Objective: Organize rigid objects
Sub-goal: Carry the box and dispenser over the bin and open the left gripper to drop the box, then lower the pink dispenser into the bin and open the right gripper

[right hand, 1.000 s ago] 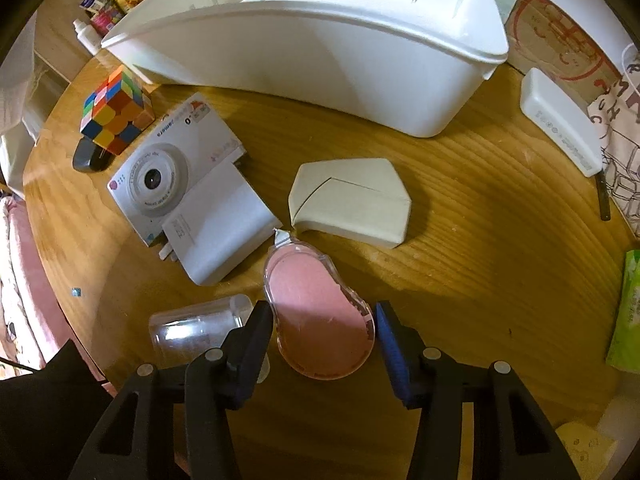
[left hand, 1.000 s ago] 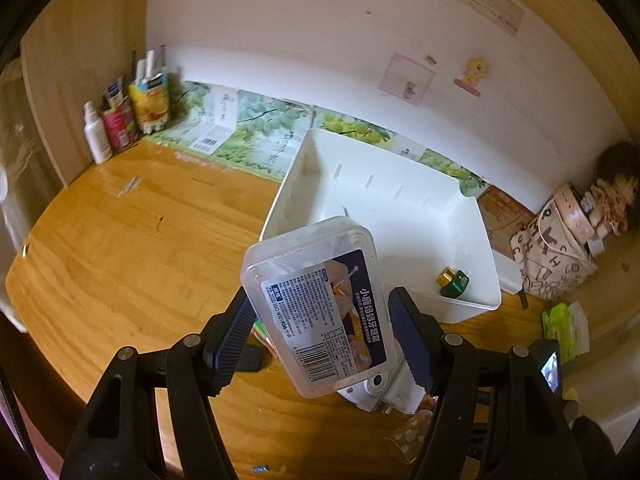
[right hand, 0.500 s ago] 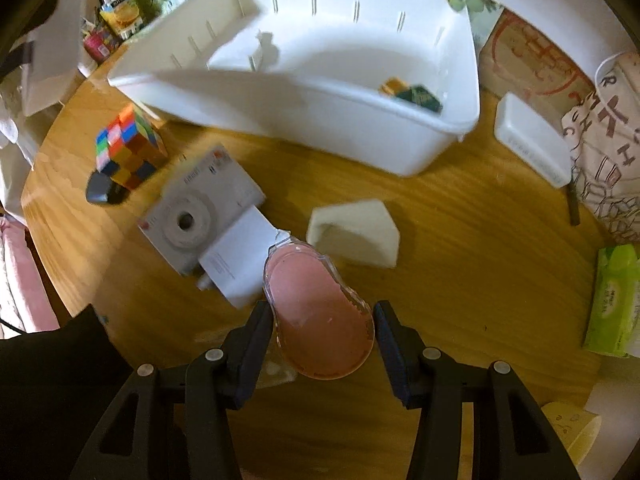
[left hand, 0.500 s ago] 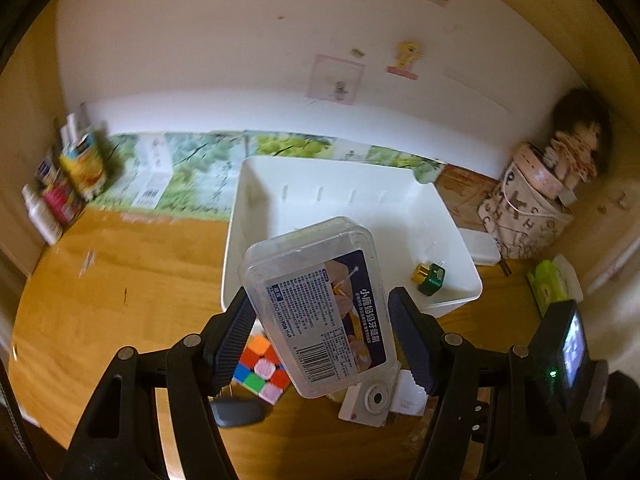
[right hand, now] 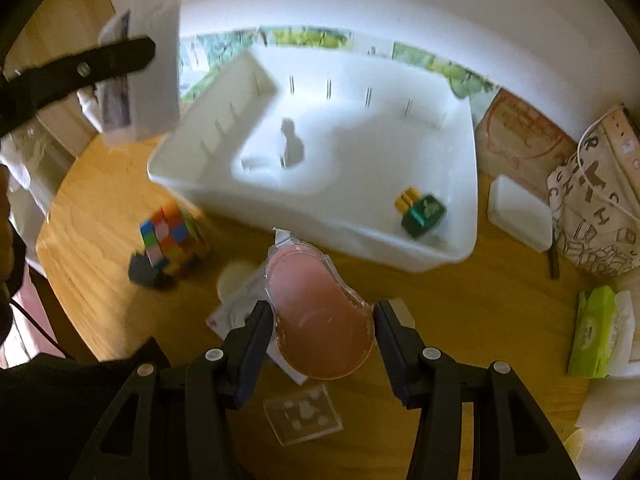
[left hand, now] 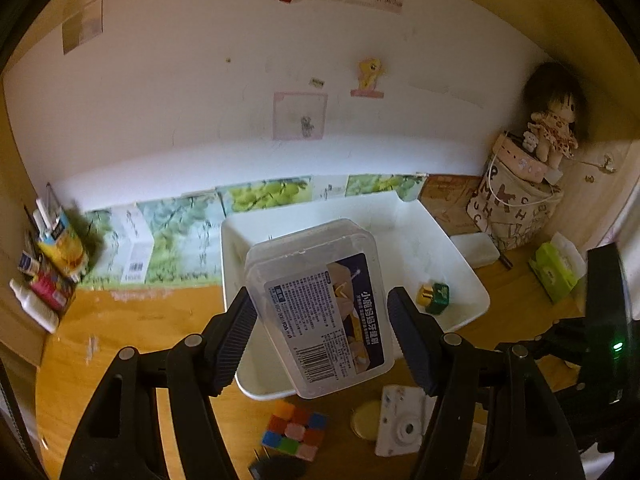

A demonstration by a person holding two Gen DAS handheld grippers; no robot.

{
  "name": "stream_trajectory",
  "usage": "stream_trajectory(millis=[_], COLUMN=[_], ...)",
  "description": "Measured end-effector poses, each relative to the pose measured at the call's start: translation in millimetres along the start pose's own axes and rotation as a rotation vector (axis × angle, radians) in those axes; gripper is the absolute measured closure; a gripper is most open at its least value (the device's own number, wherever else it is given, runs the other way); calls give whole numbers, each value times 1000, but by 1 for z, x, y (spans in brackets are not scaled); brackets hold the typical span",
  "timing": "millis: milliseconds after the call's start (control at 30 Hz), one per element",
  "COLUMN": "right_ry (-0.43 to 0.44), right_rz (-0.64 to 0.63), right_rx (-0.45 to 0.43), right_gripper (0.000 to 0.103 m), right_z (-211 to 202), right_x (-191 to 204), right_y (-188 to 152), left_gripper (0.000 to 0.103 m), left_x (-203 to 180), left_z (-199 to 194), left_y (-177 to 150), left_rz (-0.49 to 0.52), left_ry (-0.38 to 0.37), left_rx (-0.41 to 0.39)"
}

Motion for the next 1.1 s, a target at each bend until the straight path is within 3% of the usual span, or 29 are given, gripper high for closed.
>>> stream_trajectory(millis=[367, 567, 767, 1100], right_ry=[73, 95, 91, 113], right_rz=[148, 224, 217, 191], right_rx=[-195, -308, -393, -455], right_gripper=[51, 51, 50, 50], right_z=[-22, -18, -16, -19], right_x=[-8, -18, -20, -16], right_y=[46, 68, 83, 89], left_gripper=[37, 38, 38, 38], left_x=[13, 18, 23, 30], left_z=[10, 18, 24, 22], left_y=[12, 13, 11, 11], left_rz=[50, 66, 46, 6], left_ry=[66, 72, 84, 115], left_rx=[-100, -98, -90, -103])
Point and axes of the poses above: each gripper's, at about its wrist camera, not at the fingertips, and z roughly the way its jaws point, x to its left, y to its top, the point moved 9 cm from there along z, roughly the way its jaws point, and after that the axes turned 11 degrees about z, right-handed, at the moved point
